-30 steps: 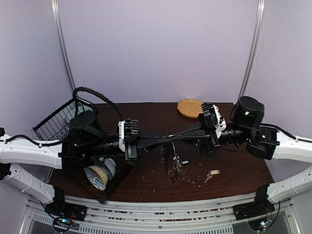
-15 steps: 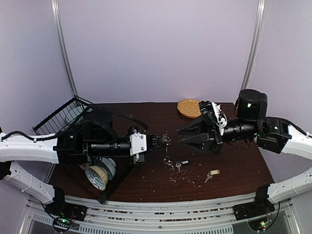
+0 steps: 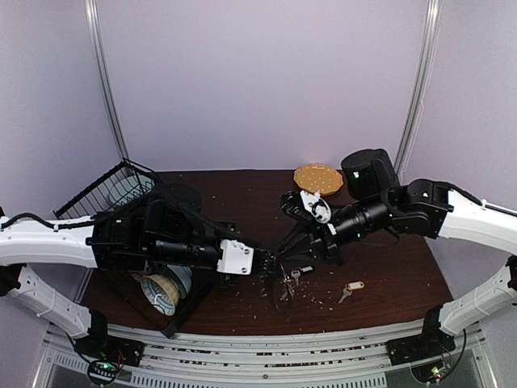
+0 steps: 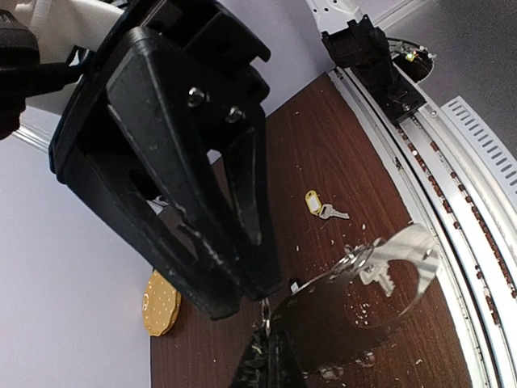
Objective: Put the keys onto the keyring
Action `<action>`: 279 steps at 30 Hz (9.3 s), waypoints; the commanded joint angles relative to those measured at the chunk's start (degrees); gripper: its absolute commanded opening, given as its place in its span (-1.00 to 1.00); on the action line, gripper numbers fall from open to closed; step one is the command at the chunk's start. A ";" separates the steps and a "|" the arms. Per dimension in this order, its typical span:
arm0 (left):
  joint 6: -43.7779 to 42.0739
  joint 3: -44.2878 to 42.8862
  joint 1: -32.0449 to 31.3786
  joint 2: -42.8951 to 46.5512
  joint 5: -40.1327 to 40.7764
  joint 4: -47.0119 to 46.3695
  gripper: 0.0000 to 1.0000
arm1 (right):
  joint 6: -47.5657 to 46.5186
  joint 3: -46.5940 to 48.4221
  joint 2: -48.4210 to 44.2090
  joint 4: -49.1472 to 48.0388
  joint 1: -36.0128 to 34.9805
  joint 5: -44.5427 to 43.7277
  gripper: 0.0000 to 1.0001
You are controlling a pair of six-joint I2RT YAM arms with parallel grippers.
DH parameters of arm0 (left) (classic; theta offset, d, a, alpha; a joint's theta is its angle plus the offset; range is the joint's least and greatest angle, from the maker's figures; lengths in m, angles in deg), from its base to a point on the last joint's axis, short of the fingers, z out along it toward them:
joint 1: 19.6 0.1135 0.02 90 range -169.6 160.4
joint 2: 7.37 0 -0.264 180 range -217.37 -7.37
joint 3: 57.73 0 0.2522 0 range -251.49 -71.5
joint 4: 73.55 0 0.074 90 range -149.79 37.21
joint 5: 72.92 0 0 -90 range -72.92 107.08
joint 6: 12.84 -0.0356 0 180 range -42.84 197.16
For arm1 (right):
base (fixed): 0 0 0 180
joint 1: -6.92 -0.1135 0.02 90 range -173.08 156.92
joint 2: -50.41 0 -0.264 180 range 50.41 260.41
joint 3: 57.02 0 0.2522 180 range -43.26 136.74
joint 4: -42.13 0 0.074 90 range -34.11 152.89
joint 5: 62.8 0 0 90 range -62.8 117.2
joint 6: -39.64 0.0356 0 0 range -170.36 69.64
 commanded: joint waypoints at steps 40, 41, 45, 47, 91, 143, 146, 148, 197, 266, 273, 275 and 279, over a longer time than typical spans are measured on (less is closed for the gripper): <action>-1.80 1.41 -1.06 2.70 -1.91 -6.13 -1.00 | 0.43 -0.23 0.89 0.52 0.43 -1.02 -0.57; -1.78 1.54 -1.06 2.71 -1.65 -6.23 -1.00 | 0.34 -0.41 0.70 0.45 0.44 -1.10 -0.58; -1.20 2.08 -1.06 2.91 -0.82 -7.31 -1.00 | 0.91 -1.30 0.14 -1.10 0.44 -1.11 -0.76; -0.80 2.46 -1.06 3.14 0.04 -8.58 -1.00 | 0.86 -1.29 0.26 -1.26 0.49 -0.96 -0.80; 4.99 7.34 -1.06 0.48 10.35 -22.76 -0.96 | 6.36 -4.59 -2.42 -12.27 0.51 2.05 -1.00; -5.06 6.31 -1.23 -1.37 5.55 -15.02 -1.00 | 23.38 -3.74 -1.27 -12.48 13.86 12.09 -0.82; -4.88 6.90 -1.23 -1.29 6.56 -16.98 -1.00 | 22.31 -3.83 -1.03 -11.04 13.81 12.52 -0.74; -4.87 7.18 -1.23 -1.04 6.46 -17.58 -1.00 | 19.55 -4.18 -1.09 -9.50 13.64 15.09 -0.59; 15.68 6.65 0.00 2.08 2.97 -22.62 -1.00 | 13.22 -18.35 -12.60 -29.72 2.42 -3.96 -0.50; 18.62 10.30 0.13 4.32 -3.57 -29.20 -0.36 | 14.18 -18.88 -14.75 -35.42 -0.61 -4.12 -1.00; 20.54 10.58 0.13 3.96 -3.99 -33.98 -0.50 | 14.13 -18.31 -14.15 -35.23 -0.68 -1.95 -1.00; 22.04 10.53 0.15 3.65 -5.70 -35.45 -0.49 | 14.17 -18.42 -14.26 -35.45 -0.58 -1.74 -1.00; 22.67 9.83 0.17 2.37 -7.19 -35.16 -0.57 | 14.21 -18.53 -14.43 -35.41 -0.63 -1.51 -1.00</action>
